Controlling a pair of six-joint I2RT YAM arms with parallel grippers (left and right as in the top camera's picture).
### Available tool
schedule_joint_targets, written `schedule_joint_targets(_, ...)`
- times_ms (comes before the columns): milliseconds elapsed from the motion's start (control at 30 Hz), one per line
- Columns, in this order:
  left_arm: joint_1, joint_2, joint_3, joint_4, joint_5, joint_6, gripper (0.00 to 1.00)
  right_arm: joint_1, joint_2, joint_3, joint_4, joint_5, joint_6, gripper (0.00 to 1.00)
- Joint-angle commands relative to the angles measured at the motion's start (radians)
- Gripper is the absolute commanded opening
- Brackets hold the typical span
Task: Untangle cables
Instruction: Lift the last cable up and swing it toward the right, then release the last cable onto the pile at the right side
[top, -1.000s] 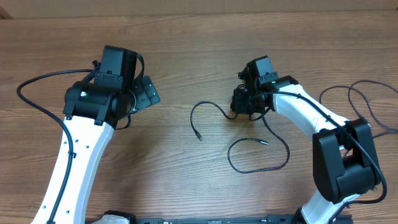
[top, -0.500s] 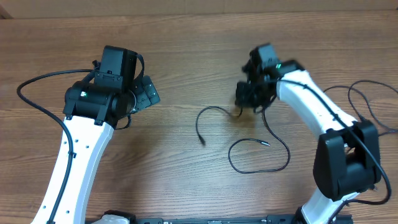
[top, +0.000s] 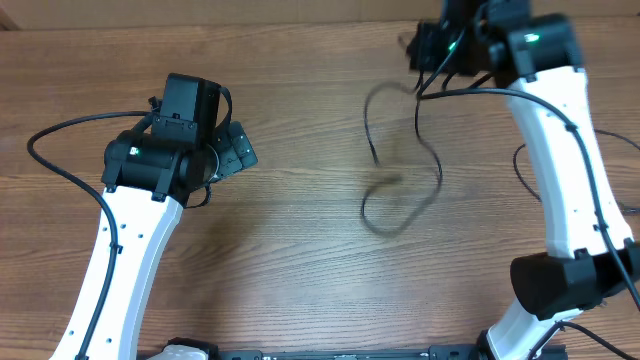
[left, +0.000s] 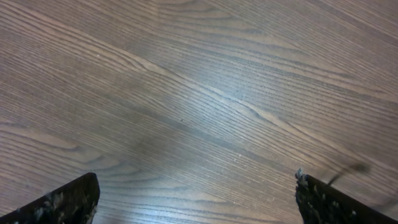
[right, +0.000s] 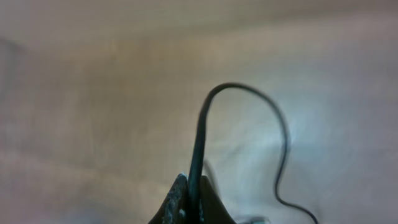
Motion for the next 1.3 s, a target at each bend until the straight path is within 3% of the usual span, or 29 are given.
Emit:
schedule_joint_targets(0, 0.005, 0.009, 0.016, 0.001, -0.014, -0.009, 0.99, -0.034, -0.010, 0.131, 0.027, 0.142, -0.008, 0.04)
schedule_joint_targets(333, 0.005, 0.009, 0.016, 0.001, -0.014, -0.009, 0.99, -0.136, -0.010, 0.207, 0.305, 0.616, -0.031, 0.04)
schedule_joint_targets(433, 0.005, 0.009, 0.016, 0.001, -0.014, -0.009, 1.00, -0.198, -0.010, 0.207, 0.430, 0.618, -0.108, 0.04)
schedule_joint_targets(700, 0.005, 0.009, 0.016, 0.001, -0.014, -0.009, 1.00, -0.367, -0.005, 0.206, 0.577, 0.617, -0.112, 0.04)
schedule_joint_targets(967, 0.005, 0.009, 0.016, 0.001, -0.014, -0.009, 1.00, -0.508, 0.064, 0.202, 0.589, 0.510, -0.112, 0.04)
schedule_joint_targets(1267, 0.005, 0.009, 0.016, 0.001, -0.014, -0.009, 1.00, -0.529, 0.167, 0.202, 0.595, 0.500, -0.108, 0.04)
